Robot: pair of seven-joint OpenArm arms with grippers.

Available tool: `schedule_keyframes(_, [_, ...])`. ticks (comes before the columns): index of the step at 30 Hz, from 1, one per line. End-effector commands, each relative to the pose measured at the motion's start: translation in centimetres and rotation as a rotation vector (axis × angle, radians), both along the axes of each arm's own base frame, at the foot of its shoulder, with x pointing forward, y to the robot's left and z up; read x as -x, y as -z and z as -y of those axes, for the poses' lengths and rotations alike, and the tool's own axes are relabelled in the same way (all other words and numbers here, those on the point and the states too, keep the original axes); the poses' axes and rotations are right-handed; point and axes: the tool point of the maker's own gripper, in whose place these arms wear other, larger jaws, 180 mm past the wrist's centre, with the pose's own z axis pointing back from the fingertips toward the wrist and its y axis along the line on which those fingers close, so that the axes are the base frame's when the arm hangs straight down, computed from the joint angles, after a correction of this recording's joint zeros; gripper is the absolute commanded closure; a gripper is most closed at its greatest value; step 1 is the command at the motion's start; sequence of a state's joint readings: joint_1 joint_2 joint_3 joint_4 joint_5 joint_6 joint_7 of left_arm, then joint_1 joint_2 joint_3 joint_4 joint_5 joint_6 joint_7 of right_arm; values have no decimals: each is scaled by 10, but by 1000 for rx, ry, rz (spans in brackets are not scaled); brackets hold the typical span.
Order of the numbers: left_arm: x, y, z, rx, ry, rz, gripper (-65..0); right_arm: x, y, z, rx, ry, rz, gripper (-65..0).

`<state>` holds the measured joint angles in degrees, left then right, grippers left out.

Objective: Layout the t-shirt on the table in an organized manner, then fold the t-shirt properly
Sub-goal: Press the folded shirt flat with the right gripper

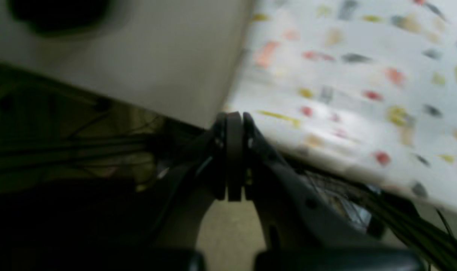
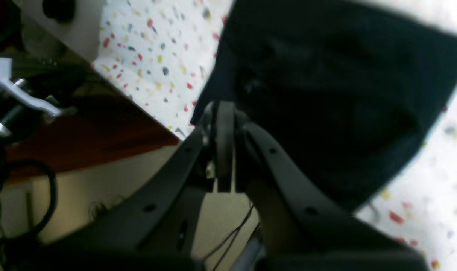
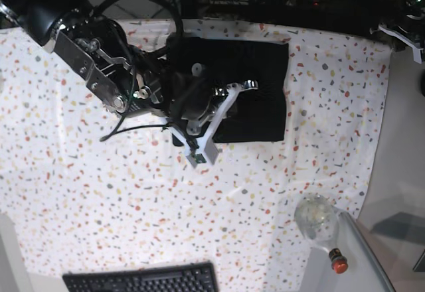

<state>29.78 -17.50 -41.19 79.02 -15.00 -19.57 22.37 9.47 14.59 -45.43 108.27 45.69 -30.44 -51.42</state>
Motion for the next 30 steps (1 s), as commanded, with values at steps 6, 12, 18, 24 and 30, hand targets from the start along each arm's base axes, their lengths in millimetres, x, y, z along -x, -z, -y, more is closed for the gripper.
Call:
schedule_keyframes(6, [-12,-8,2,-5,16,50,0,-13,36,9,78,59,2,0])
schedule_keyframes(12, [-11,-7,3,-2,13,48,0,-5,48,3,162,1,118,0])
schedule_keyframes(18, [-10,-7,3,-3,12,47,0,11,20,-30,82,-69,174,-167])
schedule_keyframes(24, [-9,-6,4,0,14,45,0,-9,26,-42,141,-50,237,-368])
schedule_keyframes(30, [-10,-6,4,1,13,45,0,-20,34,-57,195,-42,271,-368])
